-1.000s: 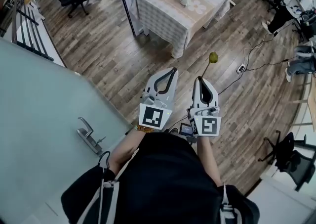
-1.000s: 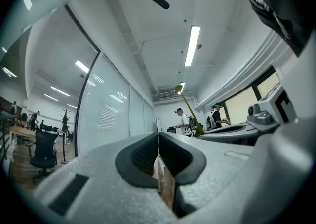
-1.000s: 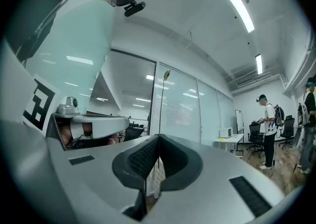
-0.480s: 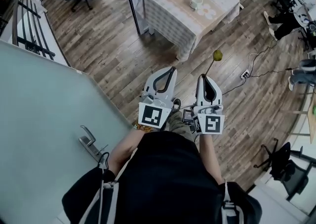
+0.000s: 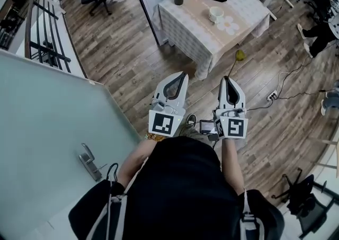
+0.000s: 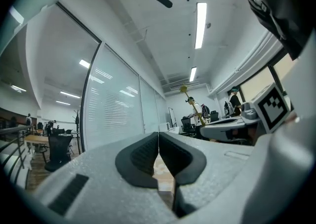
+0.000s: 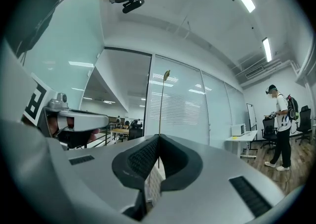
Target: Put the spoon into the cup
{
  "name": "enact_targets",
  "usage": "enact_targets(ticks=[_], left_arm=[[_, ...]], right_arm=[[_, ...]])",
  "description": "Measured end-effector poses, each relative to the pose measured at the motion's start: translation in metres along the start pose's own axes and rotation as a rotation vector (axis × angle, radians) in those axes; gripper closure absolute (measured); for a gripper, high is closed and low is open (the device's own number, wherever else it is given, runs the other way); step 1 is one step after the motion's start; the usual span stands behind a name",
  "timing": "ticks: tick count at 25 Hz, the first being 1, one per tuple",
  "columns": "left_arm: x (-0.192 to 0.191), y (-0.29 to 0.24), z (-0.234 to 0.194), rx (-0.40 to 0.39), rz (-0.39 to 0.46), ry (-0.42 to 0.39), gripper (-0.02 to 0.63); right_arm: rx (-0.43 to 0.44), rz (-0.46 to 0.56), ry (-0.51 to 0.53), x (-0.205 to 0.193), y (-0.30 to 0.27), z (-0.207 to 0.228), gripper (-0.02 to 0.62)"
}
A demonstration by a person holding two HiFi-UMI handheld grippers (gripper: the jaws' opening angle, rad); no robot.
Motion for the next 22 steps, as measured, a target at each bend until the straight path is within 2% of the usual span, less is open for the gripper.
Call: enact_targets(ticks=[5,11,16,22], left_arm=[[-0.003,-0.051,0.009,0.014,-0.029,-0.019,0.588],[-0.025,-0.102,-0.007,0.018,-0.058,0.000,0.588],[-0.054,-0.157,-0.037,0.002,-0.049,0.041,0.588],[-0.075,-0.244,-0.086,-0.033,0.003,0.089,0.588]], right_arm=[[0.009,-0.013,-0.008,0.001,-0.027,0.053,0.588],[0.021,-0.058,-0.012,-0.009,-0.070,0.085,0.588],[0.023,-0.065,0.035,-0.014,-0.122,0.101,0.588],[-0.046,-0.092,0.059,-0.005,-0.198,0.127,0.588]])
Point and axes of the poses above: the fingertips, and each gripper's own axes: y backward along the fingers, z to its right, x out of its top, the point moved 3 cm from there along y, backward along the fingers, and after that the axes turned 13 degrees about -y, right-handed, at the moved point
